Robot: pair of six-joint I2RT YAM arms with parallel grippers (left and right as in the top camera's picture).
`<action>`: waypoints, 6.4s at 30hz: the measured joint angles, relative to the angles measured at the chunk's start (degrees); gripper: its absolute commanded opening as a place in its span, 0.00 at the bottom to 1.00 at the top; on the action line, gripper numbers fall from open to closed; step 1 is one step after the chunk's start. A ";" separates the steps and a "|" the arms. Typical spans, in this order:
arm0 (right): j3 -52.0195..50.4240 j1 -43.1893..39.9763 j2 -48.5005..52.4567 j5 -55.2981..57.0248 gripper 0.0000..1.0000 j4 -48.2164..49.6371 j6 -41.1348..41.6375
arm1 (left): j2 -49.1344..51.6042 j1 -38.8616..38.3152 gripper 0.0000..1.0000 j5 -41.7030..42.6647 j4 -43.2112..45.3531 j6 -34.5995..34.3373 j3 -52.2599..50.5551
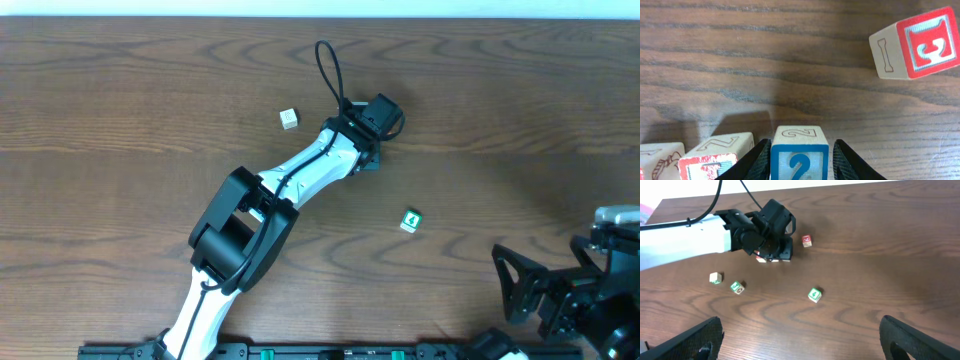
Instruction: Spell out Ai2
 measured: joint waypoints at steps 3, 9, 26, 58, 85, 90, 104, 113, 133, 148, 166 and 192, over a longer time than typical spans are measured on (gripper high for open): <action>0.00 0.00 0.00 0.00 0.99 0.00 0.00 | 0.00 0.02 0.43 -1.07 1.40 0.68 0.00; 0.00 -0.02 0.00 0.02 0.99 0.04 0.00 | 0.04 0.87 0.46 -2.03 3.50 2.49 0.31; -16.39 -2.93 2.58 5.03 0.99 20.52 -2.78 | -1.36 22.12 0.18 1.44 -25.94 9.57 32.06; -19.47 -31.69 61.07 -51.80 0.01 41.13 -15.98 | -25.81 38.95 0.06 41.09 9.40 16.48 -25.68; -19.47 -23.50 70.90 -45.09 0.02 49.35 -7.30 | -15.37 25.86 0.06 28.83 10.10 -4.61 -26.10; -19.47 -21.92 70.90 -44.02 0.01 50.18 -6.32 | -14.40 24.70 0.05 28.83 10.43 -5.11 -26.10; -19.47 -19.54 73.53 -41.90 0.02 52.24 -3.45 | -14.40 22.97 0.06 28.81 11.26 -7.02 -26.10; -19.47 -18.62 74.42 -41.48 0.02 54.45 -2.56 | -14.40 22.32 0.06 28.61 12.63 -7.67 -26.10; -19.47 -16.70 74.42 -41.51 0.01 56.50 -1.27 | -14.40 20.48 0.06 28.63 15.85 -9.11 -26.10; -19.47 -16.59 74.42 -41.13 0.01 55.95 -1.03 | -14.40 19.87 0.06 27.76 15.78 -9.25 -26.10; -11.91 -19.43 58.93 -29.92 0.02 36.52 -5.11 | -27.34 24.55 0.06 26.47 4.31 -0.81 -22.91; -24.72 -23.93 -18.05 -24.57 0.99 13.77 -16.17 | -89.42 17.70 0.95 12.52 -21.90 7.41 -38.07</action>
